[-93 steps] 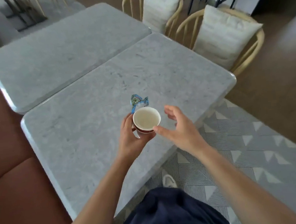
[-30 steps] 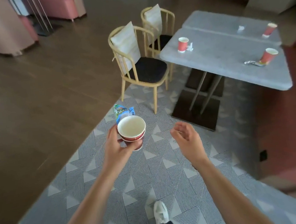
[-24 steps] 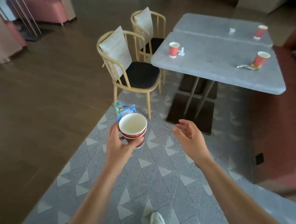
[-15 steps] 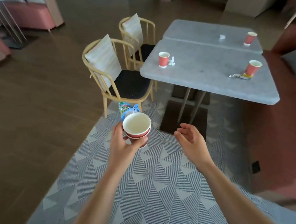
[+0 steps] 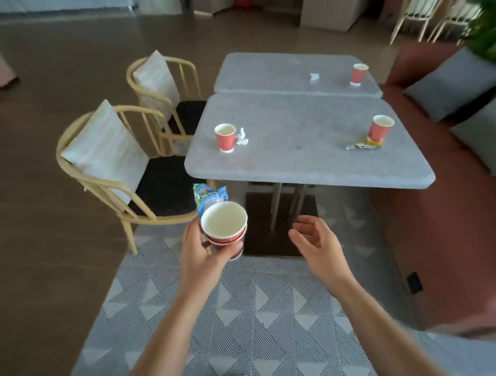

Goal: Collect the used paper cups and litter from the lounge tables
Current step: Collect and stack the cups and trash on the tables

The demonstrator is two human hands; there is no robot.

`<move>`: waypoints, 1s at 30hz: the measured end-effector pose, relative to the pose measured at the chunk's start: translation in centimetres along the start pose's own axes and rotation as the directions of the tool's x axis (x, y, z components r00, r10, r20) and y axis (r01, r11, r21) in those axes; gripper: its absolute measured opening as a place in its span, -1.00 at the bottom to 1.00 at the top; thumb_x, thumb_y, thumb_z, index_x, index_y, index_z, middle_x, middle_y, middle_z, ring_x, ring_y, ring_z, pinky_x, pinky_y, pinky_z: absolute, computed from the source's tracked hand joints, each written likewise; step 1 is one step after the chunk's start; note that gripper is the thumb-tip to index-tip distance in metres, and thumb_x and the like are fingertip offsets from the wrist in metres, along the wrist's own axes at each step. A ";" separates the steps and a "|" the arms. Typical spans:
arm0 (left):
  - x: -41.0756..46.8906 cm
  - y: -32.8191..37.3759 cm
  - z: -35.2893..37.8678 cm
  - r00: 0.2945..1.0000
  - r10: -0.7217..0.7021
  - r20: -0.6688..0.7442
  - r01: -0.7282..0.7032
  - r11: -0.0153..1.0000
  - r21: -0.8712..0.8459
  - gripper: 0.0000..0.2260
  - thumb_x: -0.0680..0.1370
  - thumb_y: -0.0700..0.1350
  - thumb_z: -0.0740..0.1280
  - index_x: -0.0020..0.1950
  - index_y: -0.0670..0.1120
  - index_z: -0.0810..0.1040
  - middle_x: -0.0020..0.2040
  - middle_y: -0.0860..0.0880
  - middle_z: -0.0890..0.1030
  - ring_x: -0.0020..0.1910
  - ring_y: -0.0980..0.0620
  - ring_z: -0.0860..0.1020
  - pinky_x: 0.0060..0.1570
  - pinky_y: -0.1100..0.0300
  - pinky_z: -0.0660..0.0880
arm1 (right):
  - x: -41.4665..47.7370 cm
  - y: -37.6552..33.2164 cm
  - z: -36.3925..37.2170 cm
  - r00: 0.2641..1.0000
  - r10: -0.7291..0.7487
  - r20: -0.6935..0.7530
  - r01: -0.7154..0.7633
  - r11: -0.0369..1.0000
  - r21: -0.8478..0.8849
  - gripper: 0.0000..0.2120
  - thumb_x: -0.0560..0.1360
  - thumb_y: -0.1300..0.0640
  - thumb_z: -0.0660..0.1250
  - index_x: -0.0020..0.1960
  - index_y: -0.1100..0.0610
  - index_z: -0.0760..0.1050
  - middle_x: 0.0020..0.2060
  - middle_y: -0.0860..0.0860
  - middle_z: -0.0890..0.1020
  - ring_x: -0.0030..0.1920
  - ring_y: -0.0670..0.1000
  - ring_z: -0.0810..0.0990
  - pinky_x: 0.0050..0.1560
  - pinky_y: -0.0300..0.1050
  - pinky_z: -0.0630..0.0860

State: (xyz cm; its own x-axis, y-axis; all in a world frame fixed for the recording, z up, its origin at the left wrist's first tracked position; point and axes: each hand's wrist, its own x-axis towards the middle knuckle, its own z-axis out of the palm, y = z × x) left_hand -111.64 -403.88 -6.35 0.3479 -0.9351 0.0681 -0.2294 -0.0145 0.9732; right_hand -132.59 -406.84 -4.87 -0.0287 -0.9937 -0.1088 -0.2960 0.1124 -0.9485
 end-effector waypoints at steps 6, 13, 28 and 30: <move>7.8 -0.1 2.3 0.994 0.040 0.105 -0.043 0.999 0.027 -0.36 0.15 0.19 0.51 0.20 0.20 0.43 0.18 0.10 0.49 0.17 0.11 0.50 0.22 0.06 0.47 | 5.9 -0.1 0.7 0.995 0.041 -0.095 -0.035 0.998 0.058 -0.62 0.51 0.10 0.36 0.29 0.10 0.42 0.11 -0.02 0.60 0.02 -0.17 0.59 0.03 -0.23 0.56; 14.3 -0.6 7.0 0.986 0.034 0.162 -0.038 0.999 0.023 -0.43 0.19 0.04 0.54 0.14 0.19 0.43 0.10 0.19 0.48 0.10 0.22 0.50 0.14 0.18 0.44 | 12.0 1.0 -0.8 0.981 0.095 -0.168 -0.087 0.995 0.056 -0.63 0.50 0.09 0.37 0.28 0.09 0.43 0.09 -0.04 0.61 -0.01 -0.19 0.60 0.06 -0.09 0.59; 28.3 0.9 22.3 0.983 0.039 0.179 -0.034 0.999 -0.029 -0.38 0.23 -0.09 0.57 0.22 0.09 0.40 0.18 0.11 0.45 0.16 0.23 0.47 0.11 0.32 0.42 | 30.2 3.6 -10.8 0.972 0.169 -0.161 -0.173 0.985 -0.009 -0.75 0.52 0.17 0.32 0.18 0.04 0.44 0.05 -0.04 0.61 0.01 -0.14 0.59 -0.04 -0.23 0.51; 29.4 0.8 23.7 0.981 0.034 0.192 -0.031 0.999 -0.022 -0.36 0.26 -0.16 0.60 0.23 0.09 0.40 0.18 0.11 0.45 0.17 0.22 0.47 0.16 0.25 0.43 | 32.0 4.2 -11.7 0.968 0.188 -0.166 -0.194 0.981 -0.019 -0.77 0.53 0.18 0.31 0.17 0.04 0.44 0.06 -0.03 0.61 0.01 -0.12 0.59 -0.07 -0.21 0.52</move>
State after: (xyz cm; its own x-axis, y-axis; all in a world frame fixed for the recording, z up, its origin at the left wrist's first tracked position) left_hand -123.18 -439.77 -8.81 0.1592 -0.9855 0.0580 -0.2195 0.0220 0.9754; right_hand -145.95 -438.27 -8.88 -0.2420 -0.9416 -0.2342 -0.3027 0.3026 -0.9038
